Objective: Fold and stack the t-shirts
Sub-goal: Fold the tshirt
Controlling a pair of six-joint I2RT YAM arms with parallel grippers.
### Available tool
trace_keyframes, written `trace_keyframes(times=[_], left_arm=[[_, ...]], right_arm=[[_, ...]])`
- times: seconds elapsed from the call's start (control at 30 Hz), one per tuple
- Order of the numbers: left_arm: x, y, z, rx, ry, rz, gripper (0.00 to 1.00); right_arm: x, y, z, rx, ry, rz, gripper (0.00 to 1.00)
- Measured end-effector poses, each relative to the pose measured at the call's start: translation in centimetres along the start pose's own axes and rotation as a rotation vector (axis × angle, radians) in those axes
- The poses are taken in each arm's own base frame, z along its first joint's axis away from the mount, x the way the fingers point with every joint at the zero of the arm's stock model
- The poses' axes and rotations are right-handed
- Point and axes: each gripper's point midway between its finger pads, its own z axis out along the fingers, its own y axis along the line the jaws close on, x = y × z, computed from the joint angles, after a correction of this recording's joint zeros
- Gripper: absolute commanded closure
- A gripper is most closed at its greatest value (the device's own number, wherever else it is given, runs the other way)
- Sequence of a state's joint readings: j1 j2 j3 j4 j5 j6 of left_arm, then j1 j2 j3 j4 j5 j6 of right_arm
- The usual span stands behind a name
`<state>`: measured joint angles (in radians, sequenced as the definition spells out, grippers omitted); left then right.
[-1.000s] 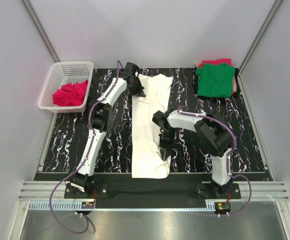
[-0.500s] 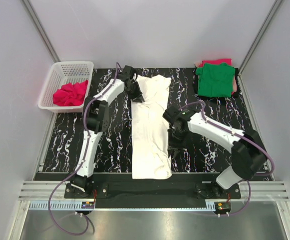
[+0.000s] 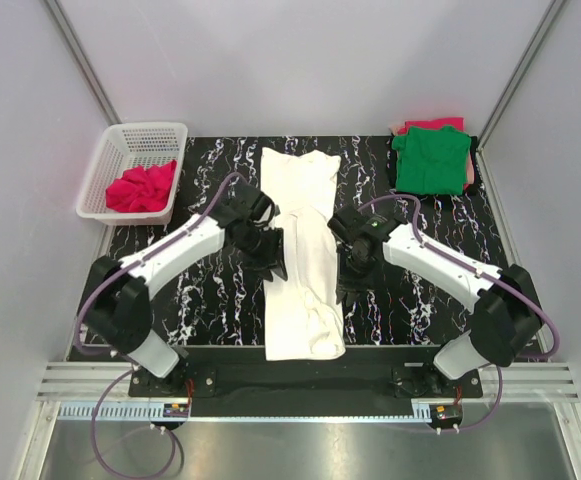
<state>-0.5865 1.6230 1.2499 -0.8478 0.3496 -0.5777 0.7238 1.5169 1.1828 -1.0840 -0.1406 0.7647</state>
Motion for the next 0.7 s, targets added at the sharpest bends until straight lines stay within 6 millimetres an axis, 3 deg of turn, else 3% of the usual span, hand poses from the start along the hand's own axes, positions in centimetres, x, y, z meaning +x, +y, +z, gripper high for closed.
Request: trace_keyframes(times=[0.13,0.23,0.53,0.7], left_arm=[[3.0,-0.6,-1.2,0.026,0.006,0.003,0.48],[5.4,-1.4,-0.9,0.032,0.042,0.030,0.45],[11.1,-4.3,3.9,-0.001,0.210,0.138,0.44],[11.3,-5.0,5.4,0.006,0.218,0.132,0.43]], right_arm=[[-1.0,0.1,-0.3,-0.002,-0.037,0.008,0.68],[-1.5,-0.2,-0.6,0.002,-0.057,0.023,0.68],[-2.6,-0.9,-2.2,-0.029,-0.120,0.067,0.68],[-2.7,-1.9,-3.5,-0.045,-0.168,0.094,0.68]])
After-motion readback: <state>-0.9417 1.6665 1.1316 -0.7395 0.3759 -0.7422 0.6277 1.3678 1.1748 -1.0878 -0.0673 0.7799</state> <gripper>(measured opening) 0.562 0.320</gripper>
